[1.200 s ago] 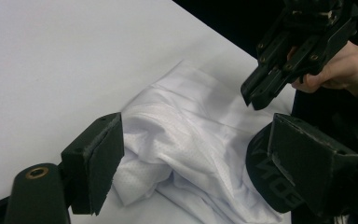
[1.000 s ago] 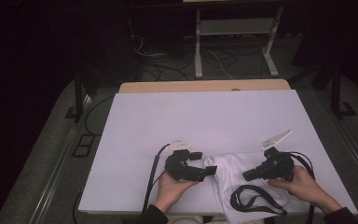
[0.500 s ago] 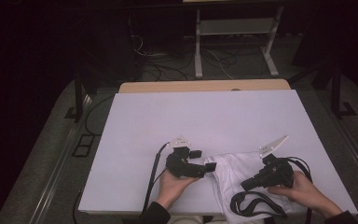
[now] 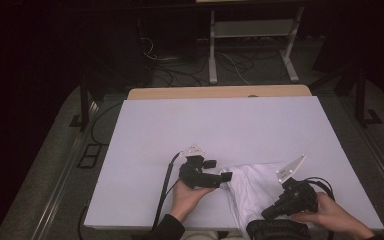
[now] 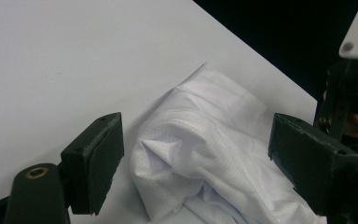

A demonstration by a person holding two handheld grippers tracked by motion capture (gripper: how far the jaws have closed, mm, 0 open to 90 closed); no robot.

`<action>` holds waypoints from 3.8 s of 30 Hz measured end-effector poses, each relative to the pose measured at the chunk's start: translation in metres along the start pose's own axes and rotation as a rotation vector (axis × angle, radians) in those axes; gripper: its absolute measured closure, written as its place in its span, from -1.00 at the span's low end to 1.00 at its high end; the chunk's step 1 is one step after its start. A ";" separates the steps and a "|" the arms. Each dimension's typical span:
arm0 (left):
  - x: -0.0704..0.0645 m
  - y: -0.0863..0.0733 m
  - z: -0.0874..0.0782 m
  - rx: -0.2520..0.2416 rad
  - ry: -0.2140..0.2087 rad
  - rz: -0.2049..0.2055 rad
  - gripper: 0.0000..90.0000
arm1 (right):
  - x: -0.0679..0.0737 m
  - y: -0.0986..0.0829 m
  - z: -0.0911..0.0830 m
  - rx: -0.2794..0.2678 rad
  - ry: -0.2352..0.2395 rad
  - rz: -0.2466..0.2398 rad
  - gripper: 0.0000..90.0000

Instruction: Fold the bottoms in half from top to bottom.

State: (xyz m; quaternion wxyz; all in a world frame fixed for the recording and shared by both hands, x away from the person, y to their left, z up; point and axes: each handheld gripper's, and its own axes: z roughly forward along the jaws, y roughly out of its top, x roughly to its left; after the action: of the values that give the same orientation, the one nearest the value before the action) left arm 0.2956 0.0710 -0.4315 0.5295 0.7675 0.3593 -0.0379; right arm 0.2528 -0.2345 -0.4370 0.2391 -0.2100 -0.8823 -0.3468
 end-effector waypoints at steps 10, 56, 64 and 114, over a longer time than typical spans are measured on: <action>0.002 0.001 0.005 0.000 0.000 -0.014 -0.62 | 0.000 -0.004 0.017 0.126 -0.033 -0.024 0.90; 0.007 0.003 0.020 0.031 -0.023 -0.058 -0.63 | -0.032 -0.009 -0.082 -0.293 -0.383 0.079 -0.70; 0.008 0.002 0.026 0.044 -0.031 -0.072 -0.63 | -0.053 -0.015 -0.091 -0.322 -0.426 0.115 -0.71; 0.012 0.000 0.048 0.176 -0.074 -0.006 0.81 | -0.103 -0.011 -0.075 -0.242 -0.452 0.114 0.91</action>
State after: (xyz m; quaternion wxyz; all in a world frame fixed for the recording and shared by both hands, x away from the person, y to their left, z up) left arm 0.3202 0.0368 -0.4581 0.4729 0.8079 0.3372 -0.0995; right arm 0.3497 -0.3168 -0.4529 0.0282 -0.3587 -0.8521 -0.3802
